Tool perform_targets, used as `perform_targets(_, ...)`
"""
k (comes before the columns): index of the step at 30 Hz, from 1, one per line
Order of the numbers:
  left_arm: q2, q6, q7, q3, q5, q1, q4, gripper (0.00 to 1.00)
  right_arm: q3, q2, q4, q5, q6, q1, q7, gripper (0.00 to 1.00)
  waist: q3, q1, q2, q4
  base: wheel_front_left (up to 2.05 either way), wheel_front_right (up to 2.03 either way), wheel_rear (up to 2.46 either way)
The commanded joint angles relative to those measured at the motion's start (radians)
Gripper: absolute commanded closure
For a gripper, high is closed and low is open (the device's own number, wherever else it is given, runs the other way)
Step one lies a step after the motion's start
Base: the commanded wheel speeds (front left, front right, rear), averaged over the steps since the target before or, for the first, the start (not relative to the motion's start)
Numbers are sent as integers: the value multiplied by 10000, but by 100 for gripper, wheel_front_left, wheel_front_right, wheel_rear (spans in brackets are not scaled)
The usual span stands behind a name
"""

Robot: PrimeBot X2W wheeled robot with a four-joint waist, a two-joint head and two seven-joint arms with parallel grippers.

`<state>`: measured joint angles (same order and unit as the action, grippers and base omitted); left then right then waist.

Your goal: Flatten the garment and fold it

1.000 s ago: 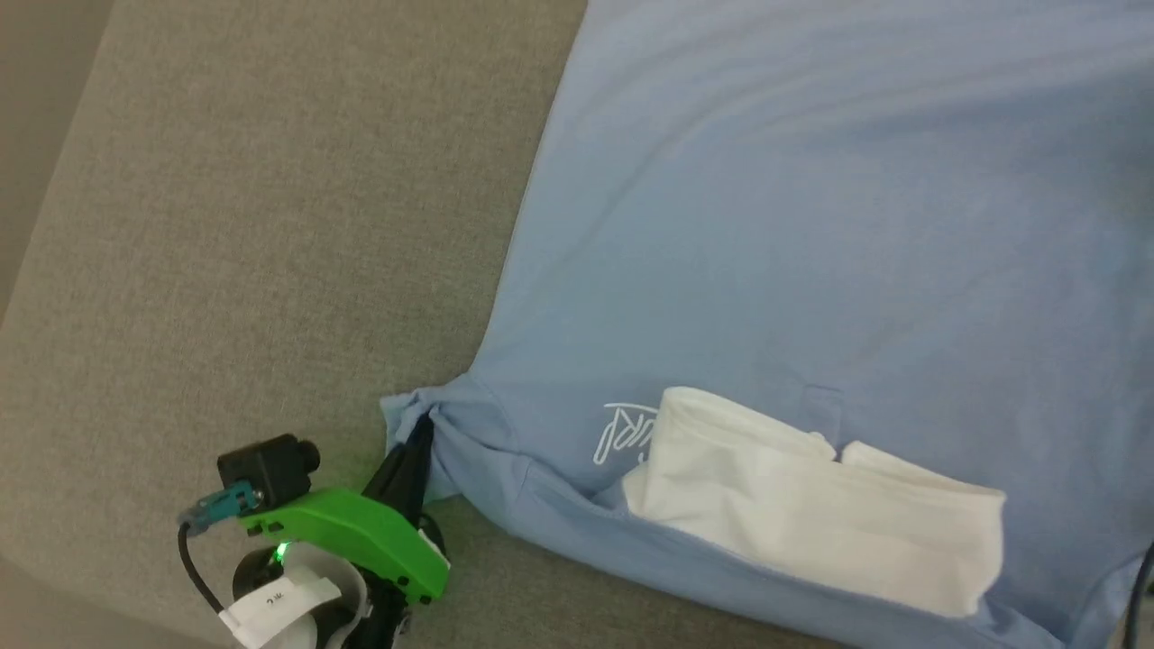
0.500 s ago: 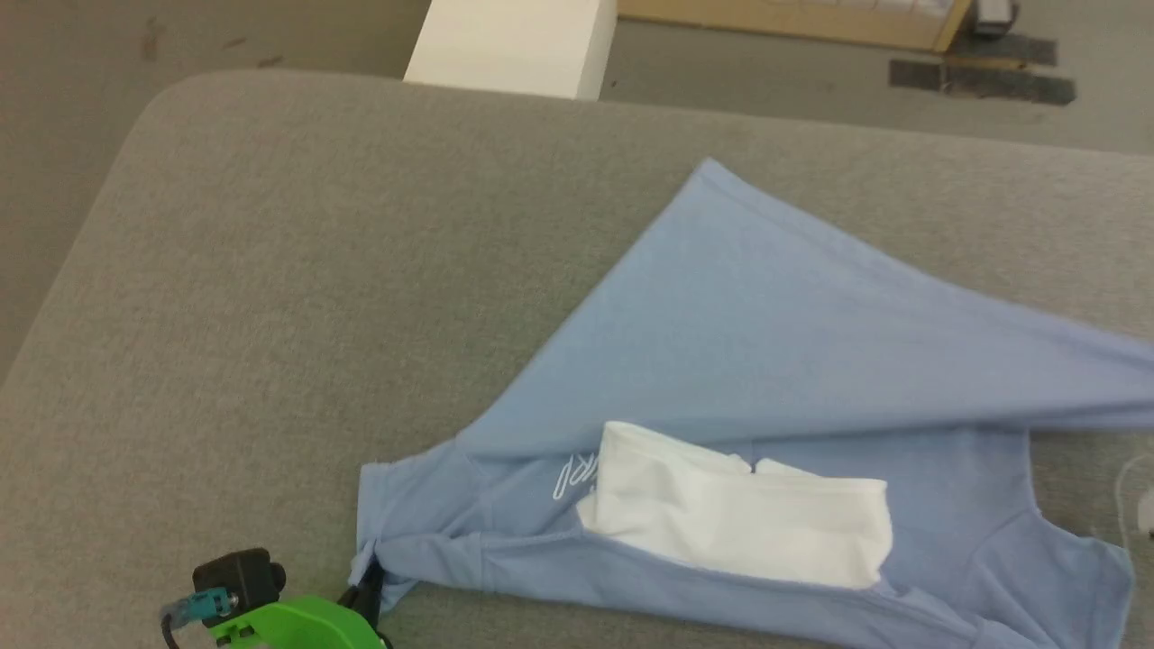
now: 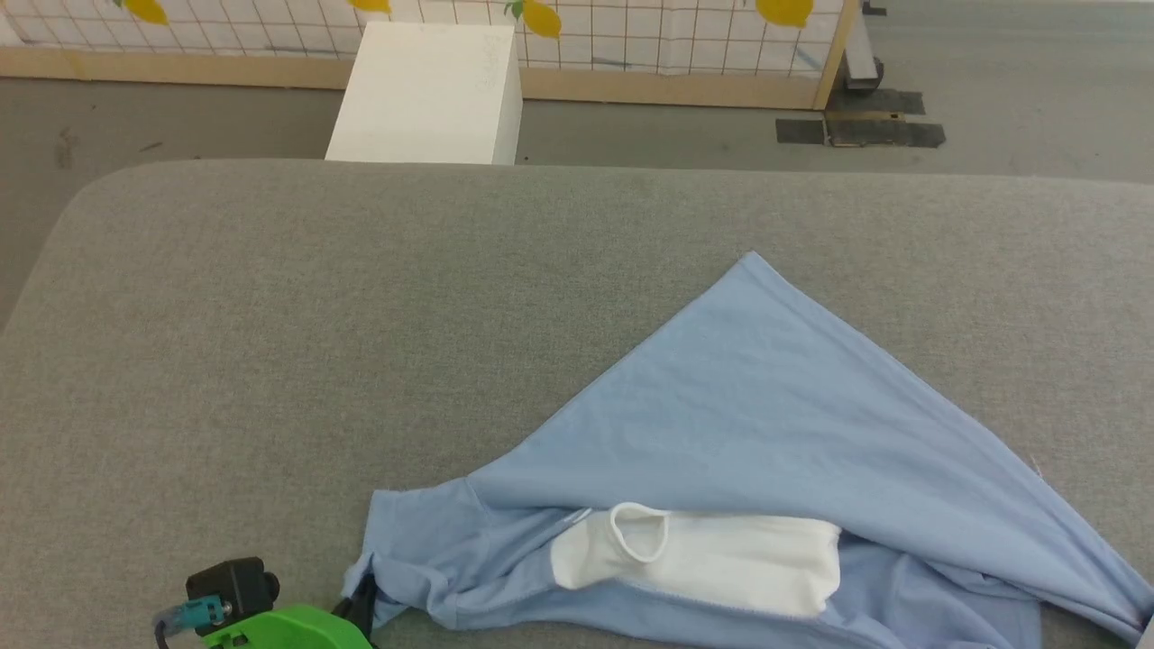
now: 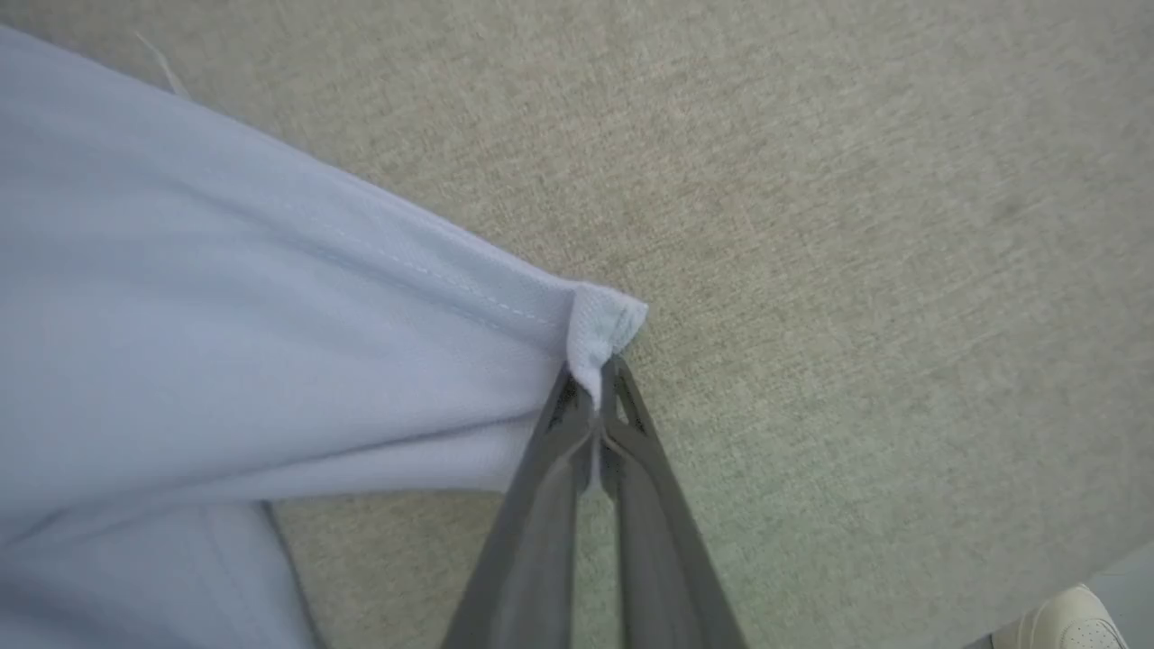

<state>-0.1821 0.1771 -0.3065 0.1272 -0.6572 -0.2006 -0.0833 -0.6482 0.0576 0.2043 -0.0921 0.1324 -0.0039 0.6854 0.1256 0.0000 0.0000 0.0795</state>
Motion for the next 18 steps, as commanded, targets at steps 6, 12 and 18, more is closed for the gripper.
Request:
perform_targets(6,-42,17,-21,82,-5,-29,-50,100,77,-72,-253,-287,-17,317,-321,0,28,0,0,67,0,0,0)
perform_targets(12,-66,-1,-43,130,-19,51,-49,100,730,-73,-919,-219,-17,-403,-2981,0,139,0,0,230,0,0,0)
perform_targets(18,-71,-42,-34,162,-58,195,-59,100,2829,186,-1123,-93,-17,-1747,-5623,0,409,0,0,371,0,0,0)
